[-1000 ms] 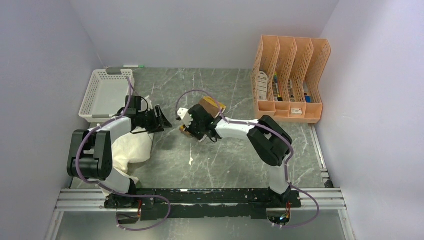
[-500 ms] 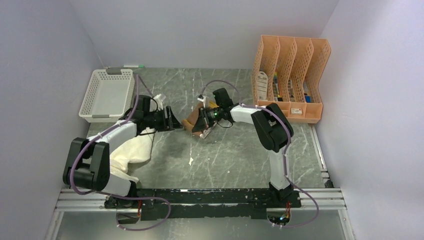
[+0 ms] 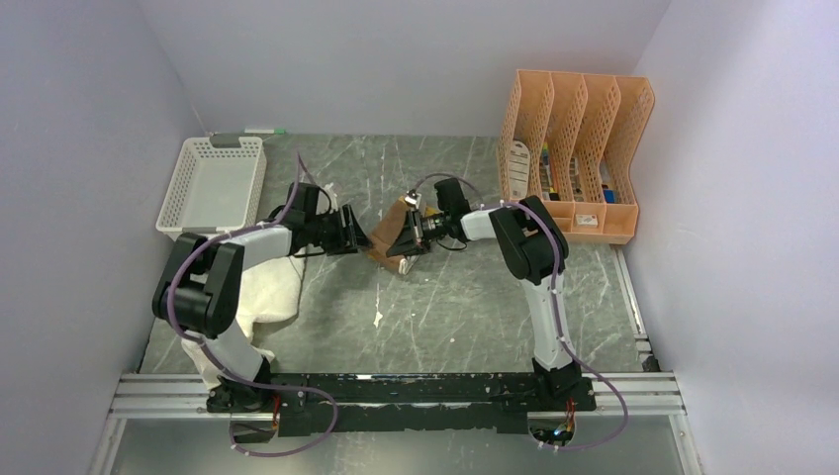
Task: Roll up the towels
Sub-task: Roll the towel at the center of the board.
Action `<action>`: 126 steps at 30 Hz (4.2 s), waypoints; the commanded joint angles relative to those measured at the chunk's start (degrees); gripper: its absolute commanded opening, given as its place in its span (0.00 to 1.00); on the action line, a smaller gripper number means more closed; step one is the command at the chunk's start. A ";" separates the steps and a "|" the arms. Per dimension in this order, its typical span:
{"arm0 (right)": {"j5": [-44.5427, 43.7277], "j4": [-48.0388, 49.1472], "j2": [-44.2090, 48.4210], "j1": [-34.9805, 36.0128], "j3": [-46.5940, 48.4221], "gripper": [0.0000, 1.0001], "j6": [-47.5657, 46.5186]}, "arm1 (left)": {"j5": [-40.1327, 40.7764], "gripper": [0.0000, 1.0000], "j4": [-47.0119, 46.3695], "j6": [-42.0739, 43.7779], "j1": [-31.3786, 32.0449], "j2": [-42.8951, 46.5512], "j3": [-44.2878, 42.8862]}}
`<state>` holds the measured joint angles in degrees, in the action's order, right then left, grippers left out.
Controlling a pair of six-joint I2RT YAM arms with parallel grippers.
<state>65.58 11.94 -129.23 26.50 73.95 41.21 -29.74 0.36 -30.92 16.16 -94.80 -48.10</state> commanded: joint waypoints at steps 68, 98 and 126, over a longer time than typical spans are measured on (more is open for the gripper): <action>-88.50 -0.69 16.08 33.20 -12.81 0.74 -67.95 | 2.67 0.66 14.35 12.37 2.56 -22.10 -16.42; -53.26 -12.11 16.97 18.60 -8.42 0.20 -51.27 | 1.87 0.67 15.66 12.51 -0.05 -17.86 -18.06; 4.39 24.53 -0.22 2.06 -4.48 0.26 12.43 | -6.86 0.71 8.56 11.34 -2.00 4.34 -1.87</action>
<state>65.28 21.52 -127.11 28.32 70.04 37.58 -36.25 13.21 -18.52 13.41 -89.71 -51.51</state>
